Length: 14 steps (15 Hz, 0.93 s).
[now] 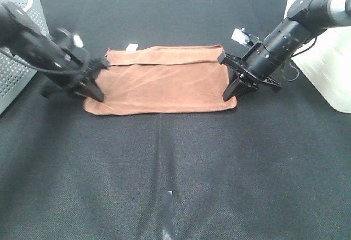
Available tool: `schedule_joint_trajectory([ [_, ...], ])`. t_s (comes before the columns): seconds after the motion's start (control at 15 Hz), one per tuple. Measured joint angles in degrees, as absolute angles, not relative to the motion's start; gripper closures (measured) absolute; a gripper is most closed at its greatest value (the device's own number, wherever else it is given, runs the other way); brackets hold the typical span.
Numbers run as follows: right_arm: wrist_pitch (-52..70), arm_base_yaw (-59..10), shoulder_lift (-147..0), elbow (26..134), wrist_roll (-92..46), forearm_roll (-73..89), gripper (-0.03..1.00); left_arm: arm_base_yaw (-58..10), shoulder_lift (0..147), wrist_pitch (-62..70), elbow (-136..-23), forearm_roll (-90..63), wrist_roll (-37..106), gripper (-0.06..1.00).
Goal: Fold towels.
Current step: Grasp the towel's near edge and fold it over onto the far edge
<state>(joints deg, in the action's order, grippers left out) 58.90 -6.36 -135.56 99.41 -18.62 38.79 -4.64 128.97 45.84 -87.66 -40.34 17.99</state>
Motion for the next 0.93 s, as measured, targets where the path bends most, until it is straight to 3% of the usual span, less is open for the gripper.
schedule_joint_trajectory([
  [0.2,58.67,-6.42,-132.47,95.17,-18.56,38.90,0.97,-4.47,126.28,46.93,-84.74,-38.16,17.99,0.92],
  [0.6,53.46,-6.42,-123.70,73.97,-21.83,40.74,0.97,-5.10,119.86,46.93,-71.73,-37.76,18.68,0.92],
  [0.8,53.40,-6.42,-123.64,74.89,-22.29,41.20,0.97,-5.10,119.12,46.24,-71.85,-38.16,18.51,0.92],
  [0.93,53.34,-6.42,-123.70,81.07,-22.35,41.02,0.97,-5.10,119.00,44.52,-74.08,-38.16,17.07,0.92],
])
